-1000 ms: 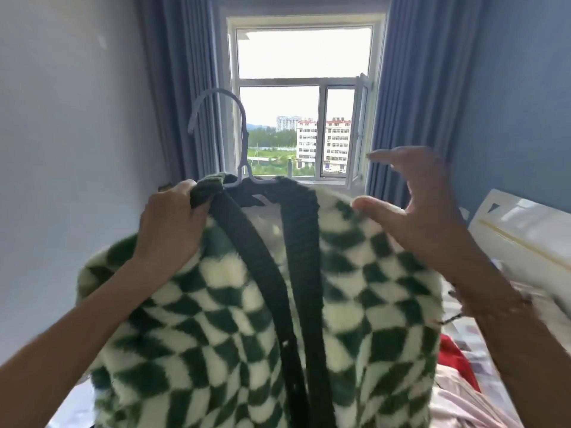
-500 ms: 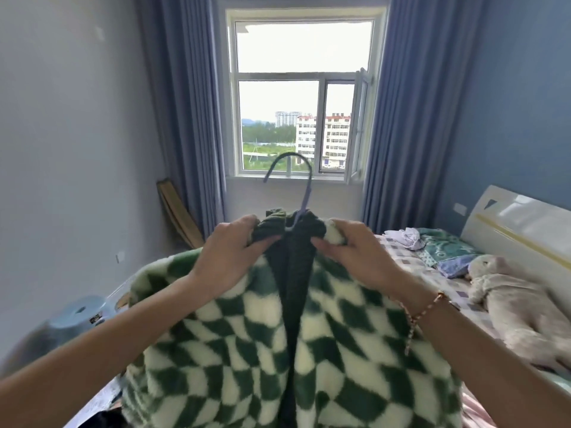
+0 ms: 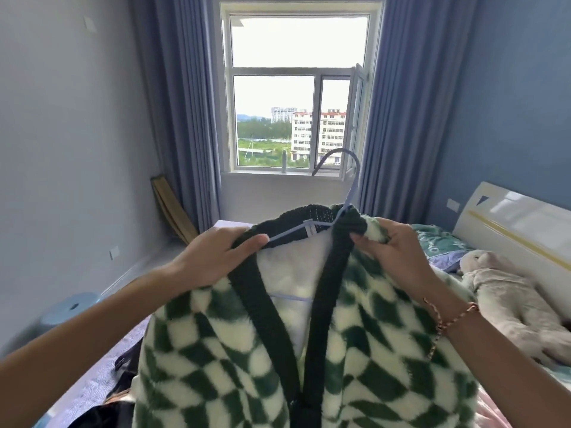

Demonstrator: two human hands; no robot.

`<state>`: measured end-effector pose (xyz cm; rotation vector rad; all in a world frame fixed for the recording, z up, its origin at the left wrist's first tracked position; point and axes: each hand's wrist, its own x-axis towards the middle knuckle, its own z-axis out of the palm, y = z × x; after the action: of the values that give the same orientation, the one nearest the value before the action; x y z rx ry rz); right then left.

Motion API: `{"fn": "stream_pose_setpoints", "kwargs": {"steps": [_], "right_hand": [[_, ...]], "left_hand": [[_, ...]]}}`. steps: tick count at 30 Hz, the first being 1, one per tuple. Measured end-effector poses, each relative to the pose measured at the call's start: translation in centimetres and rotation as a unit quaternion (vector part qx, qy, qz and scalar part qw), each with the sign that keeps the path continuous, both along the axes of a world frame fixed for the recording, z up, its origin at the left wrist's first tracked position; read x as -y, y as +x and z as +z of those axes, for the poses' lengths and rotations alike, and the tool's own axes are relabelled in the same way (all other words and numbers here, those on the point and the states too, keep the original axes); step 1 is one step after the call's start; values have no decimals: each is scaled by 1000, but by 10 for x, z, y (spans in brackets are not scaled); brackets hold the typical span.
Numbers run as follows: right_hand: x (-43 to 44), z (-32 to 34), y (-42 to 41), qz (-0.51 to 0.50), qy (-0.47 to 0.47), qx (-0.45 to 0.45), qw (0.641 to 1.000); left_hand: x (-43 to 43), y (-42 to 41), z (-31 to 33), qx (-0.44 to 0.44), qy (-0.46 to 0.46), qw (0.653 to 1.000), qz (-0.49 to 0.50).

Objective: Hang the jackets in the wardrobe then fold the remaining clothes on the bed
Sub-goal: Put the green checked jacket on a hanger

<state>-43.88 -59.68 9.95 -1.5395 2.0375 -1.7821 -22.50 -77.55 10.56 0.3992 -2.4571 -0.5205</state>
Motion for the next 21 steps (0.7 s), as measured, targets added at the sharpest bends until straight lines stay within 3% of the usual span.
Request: {"fn": "stream_pose_setpoints", "kwargs": {"steps": [4,7,11,13,16,17,19,21], "right_hand": [[1,-7,-6,-15,76,-50,996],[-2,-10,-9,-30,129,-116,984],[-16,-17,-22,-105,182,-120,970],[-24,-27,-30,-129,233,-108,958],[-34,-30,-35,-50,348,-111,930],[-35,-23,-33,2,342,-108,933],[-28,1,-26,70,243,-65,965],[-16,28,-12,137,113,57,982]], "left_hand": [[-5,-22,-6,16,-39,999,-3],[-18,-30,-13,-8,-41,998,51],[-13,-24,-1,-39,-170,971,164],[-3,-15,6,-63,-190,962,186],[7,-16,3,-112,-277,943,145],[8,-18,-1,-123,-290,941,127],[7,-24,-9,-140,-288,941,106],[4,-30,-14,-152,-290,940,96]]}}
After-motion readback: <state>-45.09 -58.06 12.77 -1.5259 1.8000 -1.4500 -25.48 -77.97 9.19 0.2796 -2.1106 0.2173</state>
